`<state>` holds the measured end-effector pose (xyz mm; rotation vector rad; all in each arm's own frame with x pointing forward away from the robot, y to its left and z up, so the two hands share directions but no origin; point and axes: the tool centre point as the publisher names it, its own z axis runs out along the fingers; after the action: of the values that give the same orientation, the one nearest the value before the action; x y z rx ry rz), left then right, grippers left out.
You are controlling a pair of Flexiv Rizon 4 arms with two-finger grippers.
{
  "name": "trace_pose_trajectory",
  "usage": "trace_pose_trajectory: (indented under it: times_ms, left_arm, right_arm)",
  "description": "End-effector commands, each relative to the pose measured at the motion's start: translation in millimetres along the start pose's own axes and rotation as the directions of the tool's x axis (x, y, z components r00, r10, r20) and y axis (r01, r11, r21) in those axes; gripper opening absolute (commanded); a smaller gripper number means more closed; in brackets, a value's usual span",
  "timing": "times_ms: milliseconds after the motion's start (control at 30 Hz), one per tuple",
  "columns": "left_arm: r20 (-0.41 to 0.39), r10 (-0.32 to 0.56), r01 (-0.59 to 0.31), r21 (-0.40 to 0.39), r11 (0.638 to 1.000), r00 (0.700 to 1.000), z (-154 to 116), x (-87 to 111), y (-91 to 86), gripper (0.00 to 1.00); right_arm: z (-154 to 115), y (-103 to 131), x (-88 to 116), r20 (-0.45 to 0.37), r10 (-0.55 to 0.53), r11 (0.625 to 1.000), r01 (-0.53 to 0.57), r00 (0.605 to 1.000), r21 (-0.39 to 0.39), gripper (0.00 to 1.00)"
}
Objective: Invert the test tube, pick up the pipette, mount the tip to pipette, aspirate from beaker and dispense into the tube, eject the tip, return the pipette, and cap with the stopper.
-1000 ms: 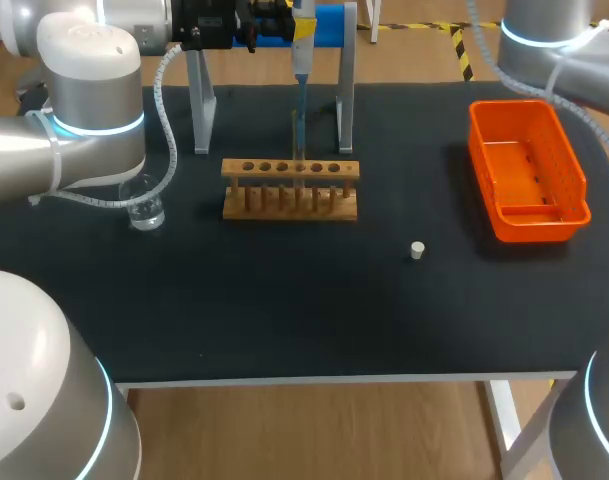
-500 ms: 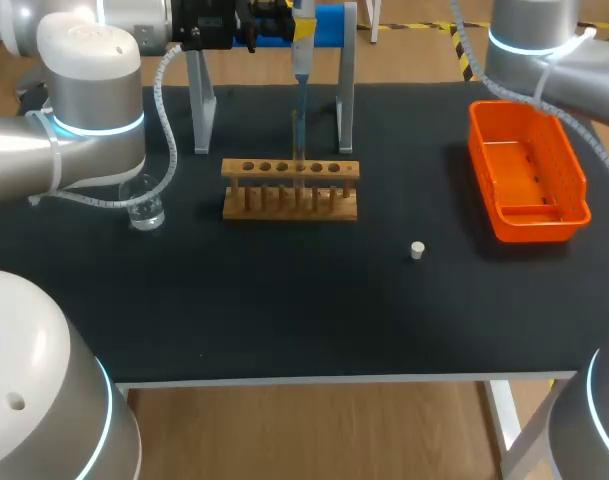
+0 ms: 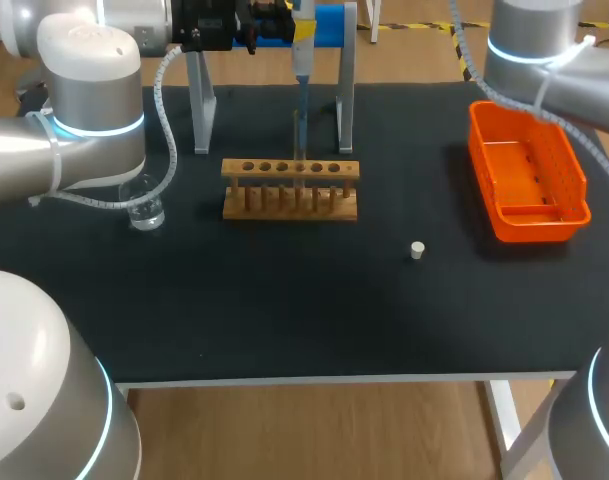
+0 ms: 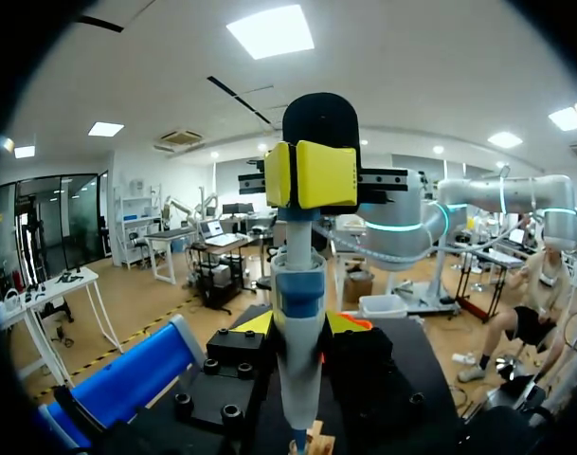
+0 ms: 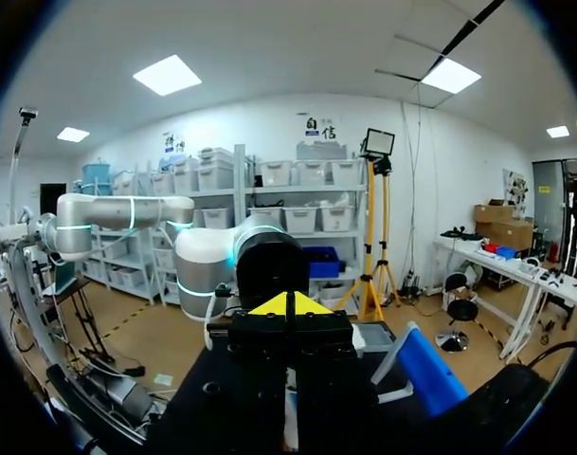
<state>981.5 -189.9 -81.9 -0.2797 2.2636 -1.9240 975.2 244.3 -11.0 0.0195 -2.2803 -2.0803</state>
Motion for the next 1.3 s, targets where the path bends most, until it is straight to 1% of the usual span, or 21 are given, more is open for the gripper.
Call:
trace_pose_trajectory:
  times_ms: [33, 533, 1300]
  left_arm:
    - [0.000, 0.000, 0.000, 0.000, 1.000, 1.000, 0, -1.0, -2.3, 0.00]
    - [0.000, 0.000, 0.000, 0.000, 1.000, 1.000, 0, -1.0, -2.3, 0.00]
    - [0.000, 0.000, 0.000, 0.000, 1.000, 1.000, 0, -1.0, -2.3, 0.00]
  right_arm:
    - [-4, -1, 6, 0.014, -0.003, 1.000, 0.003, 1.000, 0.001, 0.00]
    - [-18, -1, -1, 0.041, -0.006, 1.000, 0.006, 0.999, 0.005, 0.00]
    - [-15, -24, -8, 0.002, 0.050, 0.998, -0.050, 0.999, -0.043, 0.00]
